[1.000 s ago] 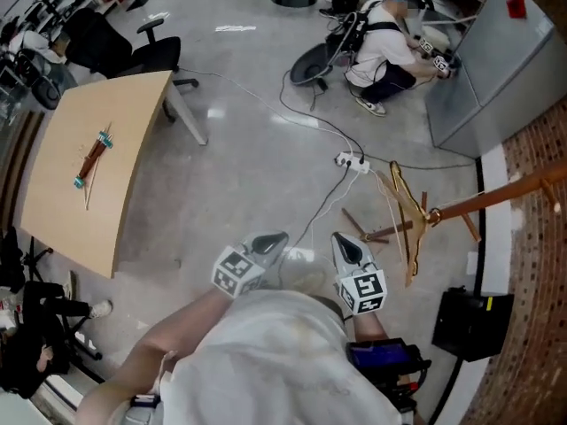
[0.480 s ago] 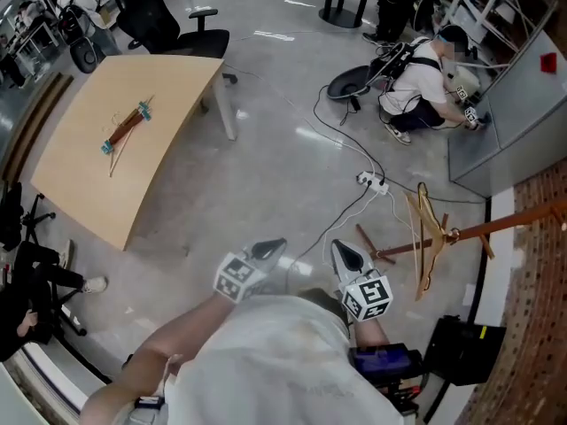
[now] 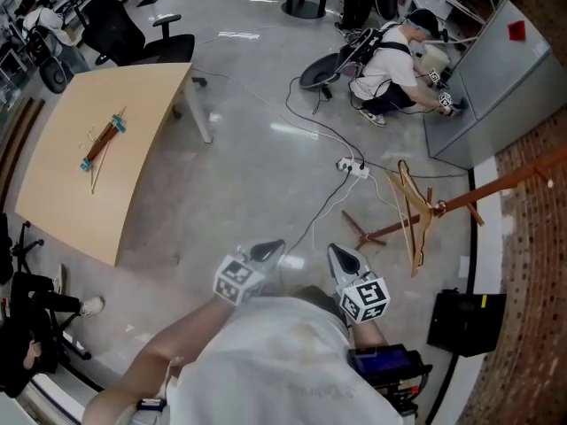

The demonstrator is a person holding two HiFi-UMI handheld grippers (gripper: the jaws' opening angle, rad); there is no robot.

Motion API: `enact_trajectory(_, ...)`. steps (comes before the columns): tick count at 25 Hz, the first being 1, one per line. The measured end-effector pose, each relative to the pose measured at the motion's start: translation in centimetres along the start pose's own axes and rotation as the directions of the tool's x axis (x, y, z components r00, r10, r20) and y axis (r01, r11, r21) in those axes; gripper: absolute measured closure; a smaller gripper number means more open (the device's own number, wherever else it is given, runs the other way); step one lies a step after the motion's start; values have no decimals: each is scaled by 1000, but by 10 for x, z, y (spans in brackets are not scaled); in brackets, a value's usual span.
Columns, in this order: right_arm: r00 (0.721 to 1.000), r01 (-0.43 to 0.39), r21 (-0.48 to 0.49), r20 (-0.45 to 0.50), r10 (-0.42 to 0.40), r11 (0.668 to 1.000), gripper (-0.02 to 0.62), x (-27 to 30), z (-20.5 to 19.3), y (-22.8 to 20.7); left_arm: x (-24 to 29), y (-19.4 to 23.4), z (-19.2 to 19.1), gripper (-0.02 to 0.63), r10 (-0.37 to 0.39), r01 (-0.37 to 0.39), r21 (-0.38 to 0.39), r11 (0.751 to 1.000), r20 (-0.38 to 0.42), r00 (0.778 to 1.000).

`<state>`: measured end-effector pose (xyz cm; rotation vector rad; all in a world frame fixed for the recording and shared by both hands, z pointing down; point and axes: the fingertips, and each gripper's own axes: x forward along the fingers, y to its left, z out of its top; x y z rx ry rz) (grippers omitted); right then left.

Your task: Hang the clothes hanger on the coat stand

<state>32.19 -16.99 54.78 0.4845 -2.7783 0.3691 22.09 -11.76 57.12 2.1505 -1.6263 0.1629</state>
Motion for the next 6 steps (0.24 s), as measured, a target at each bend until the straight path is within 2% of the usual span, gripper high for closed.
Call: enact_trajectory(6,1000,2,-10,-9,-2,1000,583,-2,8,20,-7,-1,5,604,-35,35,-8,999,5,999)
